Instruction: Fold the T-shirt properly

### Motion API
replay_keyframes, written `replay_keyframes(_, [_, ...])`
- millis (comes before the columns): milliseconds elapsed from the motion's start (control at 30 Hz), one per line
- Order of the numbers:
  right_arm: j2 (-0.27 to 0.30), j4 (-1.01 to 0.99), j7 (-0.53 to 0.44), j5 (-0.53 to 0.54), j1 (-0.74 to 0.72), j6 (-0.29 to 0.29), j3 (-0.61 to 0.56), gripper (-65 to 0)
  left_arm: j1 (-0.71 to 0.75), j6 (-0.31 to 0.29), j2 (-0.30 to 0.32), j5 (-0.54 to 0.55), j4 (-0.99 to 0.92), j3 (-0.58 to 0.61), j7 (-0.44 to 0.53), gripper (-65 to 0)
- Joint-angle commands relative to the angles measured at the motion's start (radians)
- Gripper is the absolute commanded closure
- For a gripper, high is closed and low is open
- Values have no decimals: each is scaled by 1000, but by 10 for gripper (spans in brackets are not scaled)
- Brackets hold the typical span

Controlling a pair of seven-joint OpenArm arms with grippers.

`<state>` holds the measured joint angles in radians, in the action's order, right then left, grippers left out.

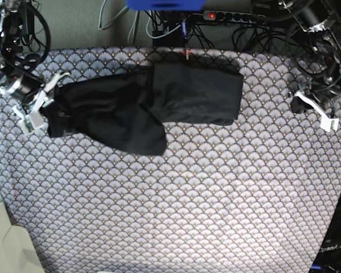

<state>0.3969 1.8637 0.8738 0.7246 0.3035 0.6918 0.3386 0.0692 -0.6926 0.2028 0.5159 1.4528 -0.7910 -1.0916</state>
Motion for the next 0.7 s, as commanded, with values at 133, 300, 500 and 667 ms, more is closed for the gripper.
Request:
replay_keyframes(133, [17, -63, -29, 17, 18, 6, 38, -1, -4, -6, 20, 14, 16, -5, 20, -68])
replay_keyframes(300, [17, -140, -23, 17, 20, 6, 35, 0, -4, -6, 19, 14, 16, -5, 20, -68])
replay_keyframes(500, [17, -171, -21, 17, 18, 6, 38, -2, -4, -6, 16, 14, 16, -5, 20, -68])
replay_keyframes(667, [18, -171, -20, 17, 16, 6, 41, -83, 13, -6, 19, 22, 16, -5, 20, -68])
